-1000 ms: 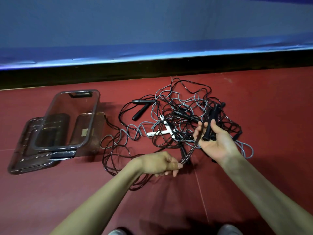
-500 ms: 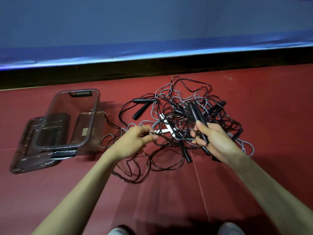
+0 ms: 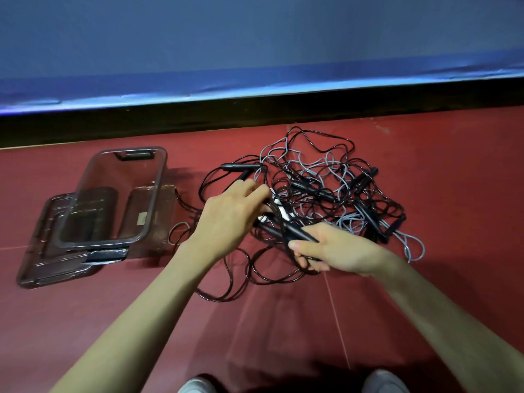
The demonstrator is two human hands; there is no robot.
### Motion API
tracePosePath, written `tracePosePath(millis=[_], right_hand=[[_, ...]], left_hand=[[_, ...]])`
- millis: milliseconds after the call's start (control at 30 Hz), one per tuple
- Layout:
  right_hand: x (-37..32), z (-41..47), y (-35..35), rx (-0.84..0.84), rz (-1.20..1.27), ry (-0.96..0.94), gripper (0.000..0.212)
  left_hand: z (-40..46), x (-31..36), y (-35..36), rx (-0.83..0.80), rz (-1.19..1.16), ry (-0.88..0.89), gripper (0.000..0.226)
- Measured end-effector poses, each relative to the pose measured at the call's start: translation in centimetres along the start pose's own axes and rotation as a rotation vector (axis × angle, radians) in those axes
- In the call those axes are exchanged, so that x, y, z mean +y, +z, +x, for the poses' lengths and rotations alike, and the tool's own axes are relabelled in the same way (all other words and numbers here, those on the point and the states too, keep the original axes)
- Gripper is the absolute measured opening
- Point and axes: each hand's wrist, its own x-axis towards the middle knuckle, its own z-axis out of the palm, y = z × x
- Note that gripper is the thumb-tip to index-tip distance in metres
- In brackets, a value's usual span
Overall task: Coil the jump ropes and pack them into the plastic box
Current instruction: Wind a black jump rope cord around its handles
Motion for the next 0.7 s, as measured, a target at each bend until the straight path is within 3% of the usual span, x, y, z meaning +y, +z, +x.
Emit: tracePosePath(millis=[100, 233, 300, 400, 433, 567, 633, 700], right_hand=[[-0.6, -0.4, 0.1, -0.117, -0.016, 0.010, 0.027], [-0.3, -0.6, 0.3, -0.141, 0.200, 0.013, 0.022], [-0.3, -0.5, 0.4, -0.123, 0.312, -0.006, 0.005], [-0.2, -0.3, -0.2, -0.124, 0.404, 0.008, 0.037], [-0.2, -0.3, -0.3, -0.117, 0.401, 0.022, 0.038], [0.5, 0.4, 0.2, 0.107, 0.512, 0.008, 0.022], [1.2, 0.8, 0.2, 0.260, 0.616, -0.035, 0.020], [1.7, 0.8, 0.2, 0.310, 0.651, -0.083, 0.022]], left_hand=[[-0.5, 0.4, 0.1, -0.067, -0.030, -0.047, 0.029], [-0.8, 1.2, 0.6, -0.113, -0.568, -0.299, 0.023], [-0.6, 1.4, 0.9, -0.098, -0.584, -0.331, 0.027], [-0.2, 1.5, 1.0, -0.147, -0.485, -0.332, 0.036], [-0.2, 1.5, 1.1, -0.155, -0.483, -0.342, 0.038], [-0.1, 1.1, 1.2, -0.100, -0.508, -0.450, 0.031], [-0.2, 0.5, 1.2, -0.022, -0.516, -0.534, 0.032], [-0.4, 0.0, 1.2, 0.029, -0.511, -0.578, 0.032]])
